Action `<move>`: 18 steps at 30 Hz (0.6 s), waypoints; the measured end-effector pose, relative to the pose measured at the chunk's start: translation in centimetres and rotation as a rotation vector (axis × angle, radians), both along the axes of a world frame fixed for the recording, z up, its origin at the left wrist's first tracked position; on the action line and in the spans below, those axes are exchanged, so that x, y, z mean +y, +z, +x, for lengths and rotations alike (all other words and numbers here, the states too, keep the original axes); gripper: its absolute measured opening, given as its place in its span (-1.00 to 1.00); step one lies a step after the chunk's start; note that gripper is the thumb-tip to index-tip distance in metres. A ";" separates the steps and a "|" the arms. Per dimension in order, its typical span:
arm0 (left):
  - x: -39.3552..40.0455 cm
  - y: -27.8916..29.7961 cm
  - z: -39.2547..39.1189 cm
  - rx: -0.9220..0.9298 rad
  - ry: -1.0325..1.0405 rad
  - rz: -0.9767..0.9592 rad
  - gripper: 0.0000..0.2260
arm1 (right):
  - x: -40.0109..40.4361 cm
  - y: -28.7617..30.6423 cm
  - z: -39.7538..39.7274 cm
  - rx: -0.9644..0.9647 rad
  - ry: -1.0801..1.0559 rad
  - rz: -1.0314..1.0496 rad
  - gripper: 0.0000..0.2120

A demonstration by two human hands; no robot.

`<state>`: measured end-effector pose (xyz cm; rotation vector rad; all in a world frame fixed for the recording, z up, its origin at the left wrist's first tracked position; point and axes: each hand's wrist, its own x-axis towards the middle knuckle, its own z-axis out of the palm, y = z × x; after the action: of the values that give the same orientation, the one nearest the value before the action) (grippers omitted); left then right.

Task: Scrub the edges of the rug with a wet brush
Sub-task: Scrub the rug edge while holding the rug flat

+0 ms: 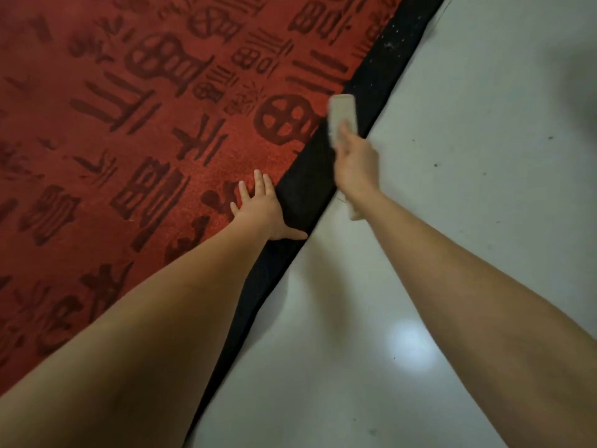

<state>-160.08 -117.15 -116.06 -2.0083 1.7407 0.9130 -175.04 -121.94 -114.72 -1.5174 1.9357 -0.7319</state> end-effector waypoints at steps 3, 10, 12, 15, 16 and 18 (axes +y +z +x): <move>0.1 -0.1 0.3 0.009 0.007 -0.014 0.25 | -0.8 -1.0 4.7 0.016 0.339 0.146 -0.61; -0.1 -0.6 0.2 -0.008 -0.028 -0.033 0.27 | 3.7 -2.3 -5.2 0.120 -0.313 0.124 -0.59; 0.2 -0.5 0.5 0.030 -0.034 -0.072 0.25 | 5.9 -1.9 -1.5 0.046 0.009 0.019 -0.60; 1.9 -0.7 2.1 0.072 -0.089 -0.124 0.20 | 8.6 -3.3 2.9 0.036 0.421 0.051 -0.59; 3.3 -0.8 3.3 0.063 -0.114 -0.128 0.21 | 9.2 -3.8 2.9 0.100 0.398 0.058 -0.58; 6.1 -1.1 5.3 0.019 -0.093 -0.128 0.23 | 10.1 -3.8 0.8 0.214 0.181 0.091 -0.56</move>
<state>-154.82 -111.07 -117.20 -1.9823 1.9307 0.8129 -174.29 -111.79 -118.50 -1.7454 1.9213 -0.4125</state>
